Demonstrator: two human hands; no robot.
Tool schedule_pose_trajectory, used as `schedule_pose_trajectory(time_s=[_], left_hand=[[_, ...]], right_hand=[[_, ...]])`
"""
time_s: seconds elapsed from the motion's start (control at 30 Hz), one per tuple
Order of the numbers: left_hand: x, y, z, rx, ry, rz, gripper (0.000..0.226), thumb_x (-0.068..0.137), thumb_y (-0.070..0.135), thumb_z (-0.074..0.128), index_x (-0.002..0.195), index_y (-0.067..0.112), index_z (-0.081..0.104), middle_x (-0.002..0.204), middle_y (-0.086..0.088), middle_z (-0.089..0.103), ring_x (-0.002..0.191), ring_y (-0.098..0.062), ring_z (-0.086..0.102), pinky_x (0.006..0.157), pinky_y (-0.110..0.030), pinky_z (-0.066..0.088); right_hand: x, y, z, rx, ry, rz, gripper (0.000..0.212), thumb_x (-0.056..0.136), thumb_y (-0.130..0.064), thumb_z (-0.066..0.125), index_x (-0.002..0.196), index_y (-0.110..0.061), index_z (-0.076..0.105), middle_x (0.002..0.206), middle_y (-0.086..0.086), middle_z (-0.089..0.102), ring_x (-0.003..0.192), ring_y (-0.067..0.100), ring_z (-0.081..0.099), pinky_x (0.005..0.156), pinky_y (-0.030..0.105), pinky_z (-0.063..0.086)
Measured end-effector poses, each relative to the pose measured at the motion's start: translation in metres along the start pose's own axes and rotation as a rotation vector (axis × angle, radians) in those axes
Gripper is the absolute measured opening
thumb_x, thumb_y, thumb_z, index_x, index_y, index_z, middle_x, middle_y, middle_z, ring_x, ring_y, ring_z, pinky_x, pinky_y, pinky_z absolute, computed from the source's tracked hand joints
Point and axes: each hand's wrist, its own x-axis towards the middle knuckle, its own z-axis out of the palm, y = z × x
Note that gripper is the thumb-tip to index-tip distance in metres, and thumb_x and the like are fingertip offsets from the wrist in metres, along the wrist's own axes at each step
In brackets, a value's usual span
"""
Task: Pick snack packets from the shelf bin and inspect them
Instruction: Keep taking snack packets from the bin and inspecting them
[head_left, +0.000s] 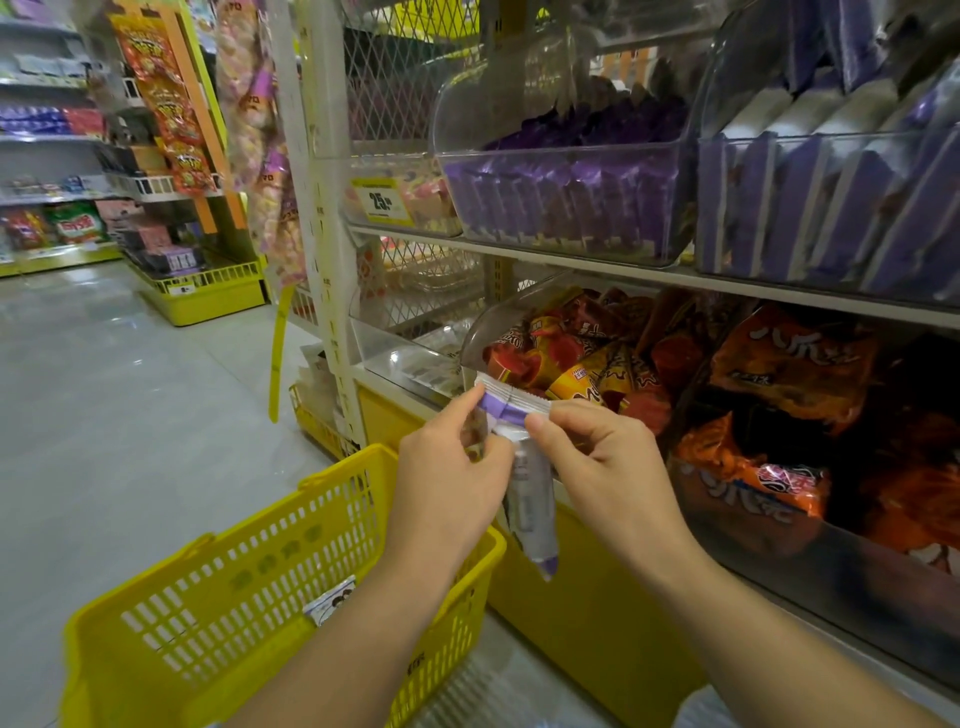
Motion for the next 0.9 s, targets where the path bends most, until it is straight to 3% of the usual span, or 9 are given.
schedule_pose_trajectory(time_s=[0.07, 0.17, 0.3, 0.37, 0.47, 0.57, 0.63, 0.7, 0.9], left_hand=[[0.001, 0.0, -0.002, 0.005, 0.016, -0.007, 0.039, 0.087, 0.019, 0.062, 0.126, 0.024, 0.065, 0.077, 0.027, 0.063, 0.076, 0.004, 0.065, 0.056, -0.005, 0.046], [0.002, -0.002, -0.002, 0.047, 0.02, 0.021, 0.027, 0.091, 0.025, 0.059, 0.115, 0.023, 0.071, 0.083, 0.021, 0.068, 0.078, 0.015, 0.062, 0.058, -0.001, 0.043], [0.002, -0.003, -0.002, 0.115, 0.007, 0.084, 0.021, 0.093, 0.034, 0.056, 0.095, 0.025, 0.075, 0.072, 0.016, 0.069, 0.07, 0.01, 0.062, 0.053, -0.006, 0.043], [0.002, -0.005, -0.003, 0.144, 0.003, 0.132, 0.025, 0.094, 0.038, 0.054, 0.078, 0.028, 0.069, 0.057, 0.017, 0.059, 0.059, 0.007, 0.057, 0.048, -0.008, 0.038], [0.004, -0.005, -0.002, 0.143, -0.049, 0.159, 0.033, 0.096, 0.035, 0.054, 0.064, 0.036, 0.056, 0.05, 0.02, 0.055, 0.051, 0.006, 0.052, 0.044, -0.009, 0.033], [0.006, -0.004, 0.0, 0.019, -0.173, 0.067, 0.017, 0.096, 0.027, 0.057, 0.093, 0.029, 0.074, 0.069, 0.024, 0.067, 0.068, 0.007, 0.063, 0.06, -0.009, 0.047], [0.007, -0.004, 0.002, -0.178, -0.266, -0.059, 0.023, 0.096, 0.02, 0.058, 0.114, 0.021, 0.071, 0.09, 0.012, 0.075, 0.083, -0.002, 0.07, 0.075, -0.026, 0.059], [0.005, -0.003, 0.006, -0.339, -0.351, -0.132, 0.027, 0.096, 0.013, 0.057, 0.118, 0.024, 0.068, 0.095, 0.009, 0.076, 0.088, -0.004, 0.071, 0.071, -0.025, 0.059], [-0.003, -0.004, 0.013, -0.482, -0.519, -0.134, 0.069, 0.079, 0.009, 0.065, 0.104, 0.071, 0.05, 0.114, 0.031, 0.062, 0.108, -0.001, 0.063, 0.076, -0.024, 0.057]], right_hand=[[-0.001, -0.001, 0.0, -0.009, -0.009, 0.003, 0.031, 0.094, -0.014, 0.059, 0.065, -0.002, 0.061, 0.06, 0.003, 0.051, 0.06, 0.003, 0.043, 0.057, 0.03, 0.037], [-0.001, -0.003, 0.0, 0.052, -0.002, 0.048, 0.023, 0.093, -0.016, 0.06, 0.073, -0.019, 0.071, 0.066, -0.005, 0.064, 0.063, 0.005, 0.054, 0.061, 0.035, 0.049], [-0.001, -0.002, -0.001, 0.048, 0.001, 0.058, 0.024, 0.093, -0.018, 0.059, 0.075, -0.023, 0.072, 0.063, -0.001, 0.065, 0.057, 0.015, 0.051, 0.055, 0.037, 0.046], [-0.002, -0.002, 0.0, 0.024, 0.008, 0.055, 0.028, 0.093, -0.018, 0.059, 0.07, -0.03, 0.067, 0.058, -0.005, 0.06, 0.055, 0.002, 0.046, 0.051, 0.029, 0.041], [-0.002, -0.002, 0.0, 0.042, 0.012, 0.101, 0.02, 0.094, -0.021, 0.058, 0.082, -0.021, 0.074, 0.07, -0.002, 0.069, 0.062, 0.007, 0.058, 0.06, 0.034, 0.048], [0.001, 0.003, -0.003, 0.083, 0.044, 0.175, 0.023, 0.096, -0.022, 0.056, 0.083, -0.022, 0.075, 0.074, -0.003, 0.071, 0.07, 0.017, 0.065, 0.063, 0.039, 0.052], [0.002, 0.005, -0.003, 0.131, 0.089, 0.221, 0.024, 0.096, -0.021, 0.056, 0.082, -0.024, 0.075, 0.076, -0.005, 0.073, 0.071, 0.014, 0.067, 0.064, 0.034, 0.053], [0.002, 0.005, -0.003, 0.201, 0.133, 0.26, 0.026, 0.096, -0.02, 0.056, 0.079, -0.025, 0.075, 0.078, -0.003, 0.073, 0.069, 0.011, 0.067, 0.064, 0.031, 0.053], [0.003, 0.005, -0.002, 0.442, 0.232, 0.469, 0.027, 0.095, -0.027, 0.056, 0.079, -0.02, 0.076, 0.083, 0.021, 0.072, 0.083, 0.046, 0.066, 0.072, 0.062, 0.054]])
